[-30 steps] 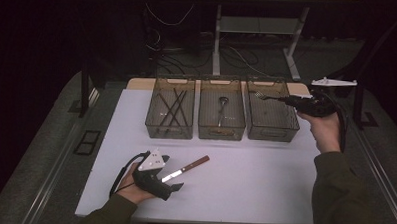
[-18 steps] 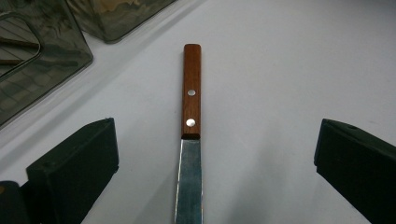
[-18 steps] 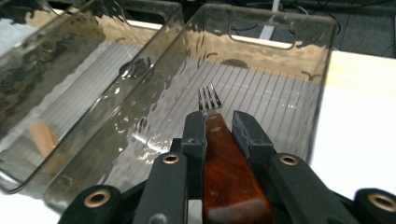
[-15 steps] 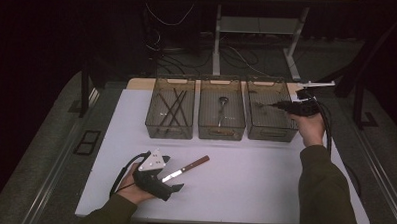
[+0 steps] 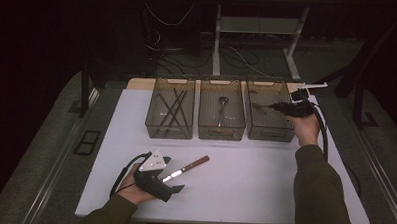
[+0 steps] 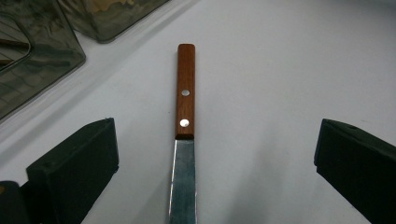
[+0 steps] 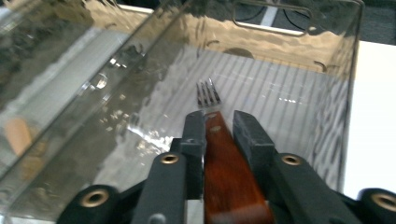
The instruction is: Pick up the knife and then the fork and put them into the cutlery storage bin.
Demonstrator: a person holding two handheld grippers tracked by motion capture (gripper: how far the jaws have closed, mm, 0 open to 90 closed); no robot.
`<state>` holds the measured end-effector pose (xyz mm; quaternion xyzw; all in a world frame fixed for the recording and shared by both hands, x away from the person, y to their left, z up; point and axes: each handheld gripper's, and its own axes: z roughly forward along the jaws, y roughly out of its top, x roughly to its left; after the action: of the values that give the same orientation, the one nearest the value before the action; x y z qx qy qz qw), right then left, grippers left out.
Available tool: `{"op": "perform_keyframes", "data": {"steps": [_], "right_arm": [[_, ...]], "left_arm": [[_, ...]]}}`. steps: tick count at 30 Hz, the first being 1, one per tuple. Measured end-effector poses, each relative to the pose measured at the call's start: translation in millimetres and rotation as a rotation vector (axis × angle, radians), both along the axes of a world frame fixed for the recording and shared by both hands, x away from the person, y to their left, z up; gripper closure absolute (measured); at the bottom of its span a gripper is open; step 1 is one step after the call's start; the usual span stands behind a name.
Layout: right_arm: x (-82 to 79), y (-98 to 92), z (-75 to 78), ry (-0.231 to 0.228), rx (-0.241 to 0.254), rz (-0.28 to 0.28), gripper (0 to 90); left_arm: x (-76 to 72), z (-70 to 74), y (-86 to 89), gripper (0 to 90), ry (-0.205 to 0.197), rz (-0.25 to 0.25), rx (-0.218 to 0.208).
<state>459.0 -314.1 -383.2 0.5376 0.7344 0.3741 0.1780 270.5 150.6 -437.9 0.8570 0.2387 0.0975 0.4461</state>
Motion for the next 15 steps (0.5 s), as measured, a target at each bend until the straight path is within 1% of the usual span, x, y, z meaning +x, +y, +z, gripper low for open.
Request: {"op": "perform_keyframes", "data": {"steps": [1, 3, 5, 7, 9, 10, 13, 15], "right_arm": [[0.0, -1.5, 0.0, 0.0, 0.006, -0.003, 55.9], [-1.3, -4.7, 1.5, -0.016, 0.011, -0.008, 45.3], [-3.8, -6.8, 4.4, -0.024, 0.013, -0.001, 40.9], [-7.7, -9.4, 7.3, -0.041, 0.032, 0.025, 36.9], [-13.9, -10.7, 9.9, -0.045, 0.054, 0.056, 33.6], [-17.8, -11.1, 11.0, -0.049, 0.063, 0.066, 30.3], [-31.7, -11.0, 15.0, -0.076, 0.067, 0.111, 27.8], [-41.6, -9.9, 17.8, -0.092, 0.076, 0.145, 24.1]], "left_arm": [[0.0, 0.0, 0.0, 0.0, 0.0, 0.0, 0.0], [0.1, 0.1, 0.1, 0.0, 0.0, 0.002, -0.001], [0.1, 0.4, 0.2, 0.0, 0.0, 0.007, -0.002], [0.6, 0.8, 0.3, 0.0, -0.001, 0.015, 0.001], [2.4, 1.6, 1.4, 0.0, 0.0, 0.014, 0.022], [3.3, 1.8, 1.1, 0.1, 0.003, 0.019, 0.026], [6.5, 2.3, 1.3, 3.9, 0.022, 0.024, 0.036], [9.0, 3.9, 1.2, 8.1, 0.023, 0.029, 0.039]]}}
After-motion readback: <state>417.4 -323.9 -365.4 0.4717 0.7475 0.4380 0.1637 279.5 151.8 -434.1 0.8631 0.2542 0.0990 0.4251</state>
